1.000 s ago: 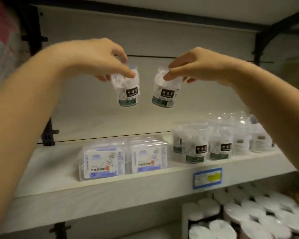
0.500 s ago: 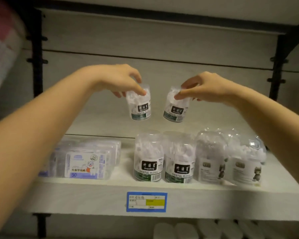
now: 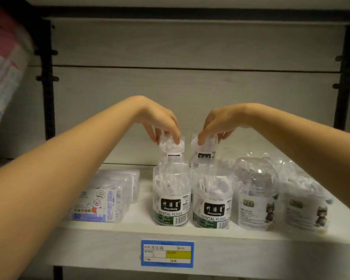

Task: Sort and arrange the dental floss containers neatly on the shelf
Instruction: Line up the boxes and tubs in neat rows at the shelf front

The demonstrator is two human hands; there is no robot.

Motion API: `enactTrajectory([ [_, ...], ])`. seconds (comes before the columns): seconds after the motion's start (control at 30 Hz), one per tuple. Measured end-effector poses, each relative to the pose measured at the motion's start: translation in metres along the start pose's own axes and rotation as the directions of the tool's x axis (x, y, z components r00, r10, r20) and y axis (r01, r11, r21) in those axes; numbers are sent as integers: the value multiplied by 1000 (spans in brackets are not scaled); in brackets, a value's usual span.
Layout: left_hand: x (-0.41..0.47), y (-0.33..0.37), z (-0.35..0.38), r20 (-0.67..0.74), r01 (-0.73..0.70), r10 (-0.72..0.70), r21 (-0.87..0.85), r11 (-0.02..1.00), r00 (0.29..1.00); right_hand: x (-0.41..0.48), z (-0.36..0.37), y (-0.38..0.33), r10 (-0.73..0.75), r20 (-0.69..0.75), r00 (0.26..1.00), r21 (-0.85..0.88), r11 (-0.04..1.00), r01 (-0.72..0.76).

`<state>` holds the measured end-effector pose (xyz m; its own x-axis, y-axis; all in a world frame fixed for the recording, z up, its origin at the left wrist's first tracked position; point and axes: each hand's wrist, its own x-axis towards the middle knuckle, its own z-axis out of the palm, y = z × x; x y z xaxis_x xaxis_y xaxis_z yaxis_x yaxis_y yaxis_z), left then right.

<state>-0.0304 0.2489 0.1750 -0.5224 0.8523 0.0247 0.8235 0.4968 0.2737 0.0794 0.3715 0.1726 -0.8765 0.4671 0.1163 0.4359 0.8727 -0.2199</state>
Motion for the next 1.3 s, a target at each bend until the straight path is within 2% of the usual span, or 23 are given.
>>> enactTrajectory([
  [0.4, 9, -4, 17, 207, 53, -44, -37, 998, 977, 11, 10, -3, 131, 256, 958, -182, 980, -85],
  [0.63, 9, -3, 20, 250, 63, -50, -44, 997, 967, 12, 13, -3, 124, 330, 936, -190, 980, -62],
  [0.8, 11, -5, 23, 258, 51, -35, -59, 997, 966, 15, 14, 1, 65, 368, 928, -163, 987, -4],
  [1.03, 9, -4, 23, 260, 43, -31, -42, 998, 965, 11, 17, -1, 74, 351, 933, -152, 988, -21],
  [1.1, 0, -5, 18, 214, 36, -37, 10, 999, 976, 2, 14, -5, 82, 312, 946, -177, 984, -26],
  [1.17, -18, -10, 4, 77, 22, -22, 12, 1000, 997, -11, 7, -9, 27, 152, 988, -166, 986, -1],
  [1.23, -48, -19, -12, -79, 15, -20, -58, 998, 997, -25, -1, -15, -118, -63, 991, -108, 988, 111],
  [1.3, -80, -38, -22, -211, 29, -60, -147, 989, 976, -39, -6, -29, -254, -168, 953, -58, 967, 247],
])
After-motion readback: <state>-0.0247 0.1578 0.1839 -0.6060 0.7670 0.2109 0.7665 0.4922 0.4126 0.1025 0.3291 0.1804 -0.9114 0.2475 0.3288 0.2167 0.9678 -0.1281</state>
